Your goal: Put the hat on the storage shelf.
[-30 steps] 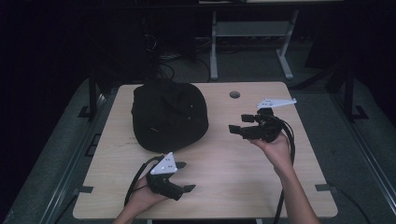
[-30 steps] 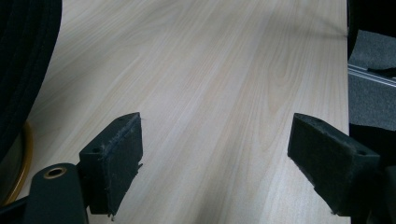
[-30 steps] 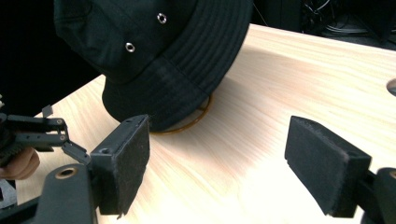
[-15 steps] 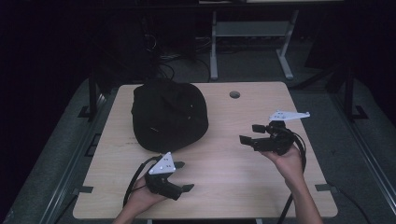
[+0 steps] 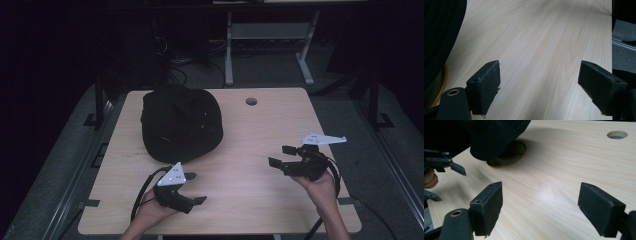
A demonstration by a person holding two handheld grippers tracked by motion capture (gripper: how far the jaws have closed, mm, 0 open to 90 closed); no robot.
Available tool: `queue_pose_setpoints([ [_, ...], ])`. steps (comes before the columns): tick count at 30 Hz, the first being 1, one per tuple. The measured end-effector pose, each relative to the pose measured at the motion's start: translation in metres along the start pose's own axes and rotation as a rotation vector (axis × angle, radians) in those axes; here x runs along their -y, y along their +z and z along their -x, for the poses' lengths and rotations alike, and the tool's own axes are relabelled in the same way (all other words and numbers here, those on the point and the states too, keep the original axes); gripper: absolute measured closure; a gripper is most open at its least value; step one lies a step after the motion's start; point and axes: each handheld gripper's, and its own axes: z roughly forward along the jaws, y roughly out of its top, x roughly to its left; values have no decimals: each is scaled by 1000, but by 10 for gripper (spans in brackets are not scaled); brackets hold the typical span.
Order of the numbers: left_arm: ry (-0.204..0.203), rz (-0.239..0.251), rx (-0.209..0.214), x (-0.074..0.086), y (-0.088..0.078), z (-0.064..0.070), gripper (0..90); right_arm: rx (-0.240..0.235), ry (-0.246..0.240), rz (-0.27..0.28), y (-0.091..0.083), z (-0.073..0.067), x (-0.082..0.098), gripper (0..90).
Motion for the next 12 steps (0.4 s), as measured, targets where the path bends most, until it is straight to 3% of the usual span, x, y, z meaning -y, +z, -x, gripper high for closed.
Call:
queue_pose_setpoints([
  [12, -22, 16, -11, 1, -4, -3, 176, 14, 5, 30, -12, -5, 34, 188],
])
